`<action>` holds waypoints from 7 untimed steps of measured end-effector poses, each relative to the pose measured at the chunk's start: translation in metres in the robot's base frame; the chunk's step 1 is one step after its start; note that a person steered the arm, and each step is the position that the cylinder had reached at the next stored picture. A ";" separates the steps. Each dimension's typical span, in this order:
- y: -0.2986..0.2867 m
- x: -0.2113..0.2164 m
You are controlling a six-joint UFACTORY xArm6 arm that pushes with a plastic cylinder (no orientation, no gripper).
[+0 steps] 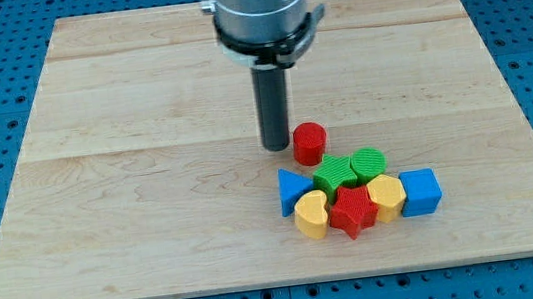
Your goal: Push the red circle to the top right of the green star
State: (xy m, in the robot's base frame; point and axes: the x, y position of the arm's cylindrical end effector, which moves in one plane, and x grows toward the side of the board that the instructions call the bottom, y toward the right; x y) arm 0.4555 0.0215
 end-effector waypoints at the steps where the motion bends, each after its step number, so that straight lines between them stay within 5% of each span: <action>1: 0.034 -0.001; 5: 0.128 0.003; 7: 0.094 0.016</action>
State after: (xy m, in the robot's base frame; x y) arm 0.4715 0.1152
